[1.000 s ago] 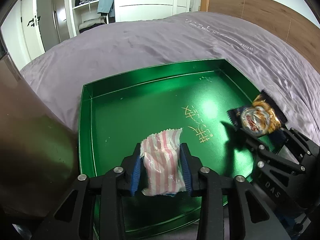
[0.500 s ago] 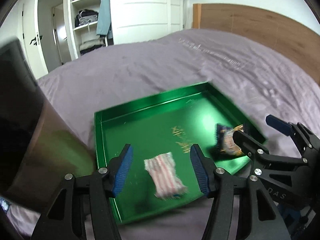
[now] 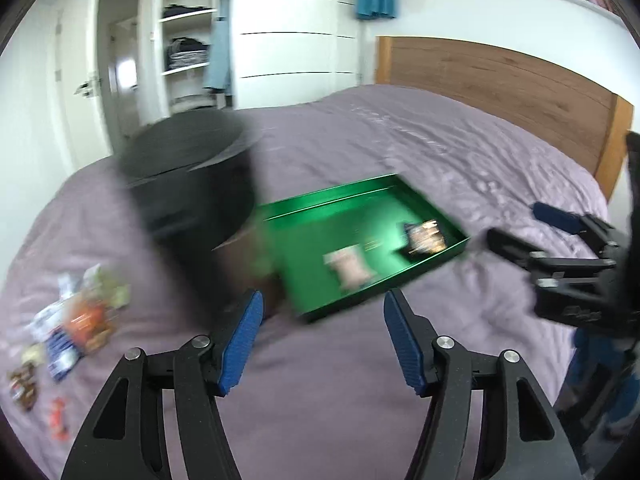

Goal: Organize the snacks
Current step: 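Grasp the brown snack bag with left tool while right tool grasps the red bar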

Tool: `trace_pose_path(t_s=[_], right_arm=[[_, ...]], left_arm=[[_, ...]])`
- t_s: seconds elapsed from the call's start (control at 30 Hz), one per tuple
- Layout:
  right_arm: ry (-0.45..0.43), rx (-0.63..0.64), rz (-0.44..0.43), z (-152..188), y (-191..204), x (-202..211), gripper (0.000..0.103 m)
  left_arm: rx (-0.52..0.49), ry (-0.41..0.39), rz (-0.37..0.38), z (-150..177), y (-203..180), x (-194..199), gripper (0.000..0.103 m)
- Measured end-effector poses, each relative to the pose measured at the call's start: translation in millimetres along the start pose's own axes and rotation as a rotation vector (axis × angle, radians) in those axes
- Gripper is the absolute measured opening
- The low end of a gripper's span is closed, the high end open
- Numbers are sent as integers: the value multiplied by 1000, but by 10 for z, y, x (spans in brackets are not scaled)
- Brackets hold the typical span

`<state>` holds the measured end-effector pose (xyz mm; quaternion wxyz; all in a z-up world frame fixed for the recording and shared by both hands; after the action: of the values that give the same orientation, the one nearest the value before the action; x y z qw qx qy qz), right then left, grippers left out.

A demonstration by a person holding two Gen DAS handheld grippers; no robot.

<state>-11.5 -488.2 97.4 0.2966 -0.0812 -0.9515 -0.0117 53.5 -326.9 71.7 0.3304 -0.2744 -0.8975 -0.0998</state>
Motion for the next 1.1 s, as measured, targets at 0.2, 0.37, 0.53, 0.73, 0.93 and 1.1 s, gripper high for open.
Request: trace_pose_path(t_s=[0.2, 0.37, 0.53, 0.73, 0.93, 1.1], right_arm=[[42, 33, -239, 37, 1253, 157, 103], [182, 95, -468, 284, 2789, -71, 103], [357, 136, -597, 692, 4136, -458, 103], [461, 157, -589, 1021, 4872, -820, 103], [514, 116, -540, 1018, 4931, -1184, 87], [539, 87, -545, 1000, 4959, -1378, 40]], left_arm=[[138, 55, -195, 582, 1379, 557, 59], [232, 104, -381, 1083, 2759, 921, 60], [416, 176, -372, 1487, 3829, 965, 63], [590, 227, -283, 1759, 4215, 645, 63], [705, 275, -286, 1895, 4362, 308, 63], [759, 316, -297, 1958, 4424, 87, 63]])
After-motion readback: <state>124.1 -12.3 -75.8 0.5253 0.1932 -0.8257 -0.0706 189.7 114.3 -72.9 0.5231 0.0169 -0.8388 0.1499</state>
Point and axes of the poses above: each gripper's, at about its wrist camera, not at the fingertips, and x roughly against the way its jaws point, y to its left, z to its underside, the point moved 8 cm from there along -x, roughly the way its jaws point, and after that the axes turned 1 degree about y, right-handed, at the moved point
